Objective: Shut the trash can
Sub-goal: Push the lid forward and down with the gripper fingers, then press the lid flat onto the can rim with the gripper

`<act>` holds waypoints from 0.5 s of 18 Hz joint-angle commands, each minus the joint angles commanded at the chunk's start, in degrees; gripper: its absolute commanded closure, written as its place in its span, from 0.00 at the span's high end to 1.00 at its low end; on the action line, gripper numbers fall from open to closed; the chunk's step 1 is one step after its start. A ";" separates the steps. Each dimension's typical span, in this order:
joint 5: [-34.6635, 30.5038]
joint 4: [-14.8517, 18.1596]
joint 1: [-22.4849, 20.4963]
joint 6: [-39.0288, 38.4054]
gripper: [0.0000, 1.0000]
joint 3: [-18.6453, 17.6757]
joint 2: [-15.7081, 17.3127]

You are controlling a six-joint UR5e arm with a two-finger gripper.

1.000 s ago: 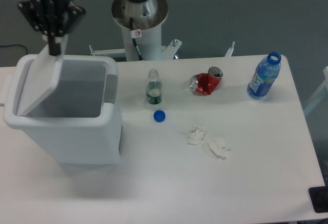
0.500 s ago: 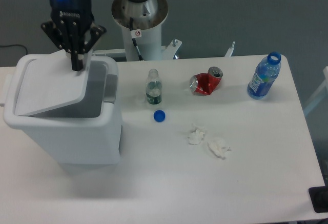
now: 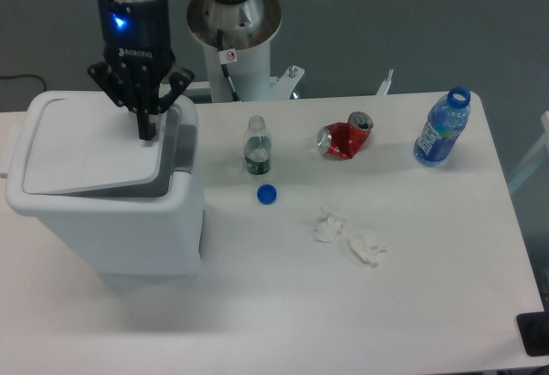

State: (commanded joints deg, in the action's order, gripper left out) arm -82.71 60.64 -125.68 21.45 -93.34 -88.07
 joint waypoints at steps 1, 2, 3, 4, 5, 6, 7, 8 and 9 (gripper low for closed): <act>-0.09 0.00 0.00 0.00 0.06 -0.17 0.00; -0.17 0.00 0.00 0.00 0.06 -0.70 0.00; -0.09 0.00 -0.09 0.00 0.07 -1.23 0.00; -0.09 0.00 -0.35 0.00 0.06 -1.58 0.00; -0.09 0.00 -0.44 0.00 0.07 -1.67 0.00; -0.09 0.00 -0.44 0.00 0.07 -1.84 0.00; -0.17 0.00 -0.35 0.00 0.06 -1.85 0.00; -0.17 0.00 -0.35 0.00 0.06 -1.93 -0.09; -0.26 0.00 -0.35 0.00 0.07 -2.11 -0.18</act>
State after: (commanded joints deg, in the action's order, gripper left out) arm -82.97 60.64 -126.04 21.45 -95.45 -88.24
